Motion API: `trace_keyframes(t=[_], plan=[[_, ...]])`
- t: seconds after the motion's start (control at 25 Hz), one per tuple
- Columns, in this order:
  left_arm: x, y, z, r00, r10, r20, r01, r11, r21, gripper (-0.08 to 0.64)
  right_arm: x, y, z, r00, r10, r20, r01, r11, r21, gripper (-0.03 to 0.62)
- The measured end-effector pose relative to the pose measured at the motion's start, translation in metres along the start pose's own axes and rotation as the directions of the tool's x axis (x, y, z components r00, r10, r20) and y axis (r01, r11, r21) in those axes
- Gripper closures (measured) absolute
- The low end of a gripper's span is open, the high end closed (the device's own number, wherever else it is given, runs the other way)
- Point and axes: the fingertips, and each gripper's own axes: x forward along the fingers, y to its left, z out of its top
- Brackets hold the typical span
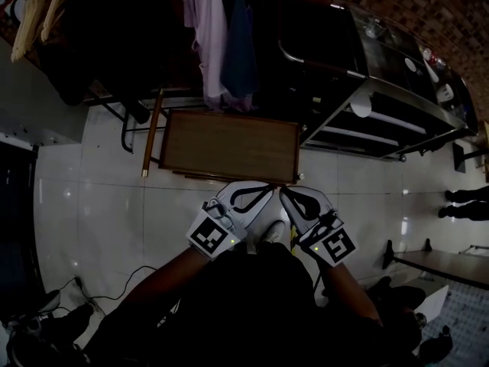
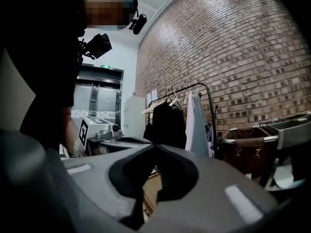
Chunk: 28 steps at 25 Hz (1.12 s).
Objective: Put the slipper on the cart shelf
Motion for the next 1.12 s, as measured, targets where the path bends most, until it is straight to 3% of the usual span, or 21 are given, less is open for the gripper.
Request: trace_keyframes(t=[0.36,1.12], plan=[[0.012,-0.019,0.004,0.999,0.036,-0.007,-0.036,0.999,-0.002,0.555,-0.021,0.006,-0.003,1.0,0.029,-0.001,-0.029,1.0,0.001,0.592],[0.031,-0.014,0.004,1.0,0.03,-0.005,-0.03,0.999,0.013,0.555,-0.02,-0.025,-0.001,1.0,-0.018,-0.007,0.018,1.0,-0.011,0.592]])
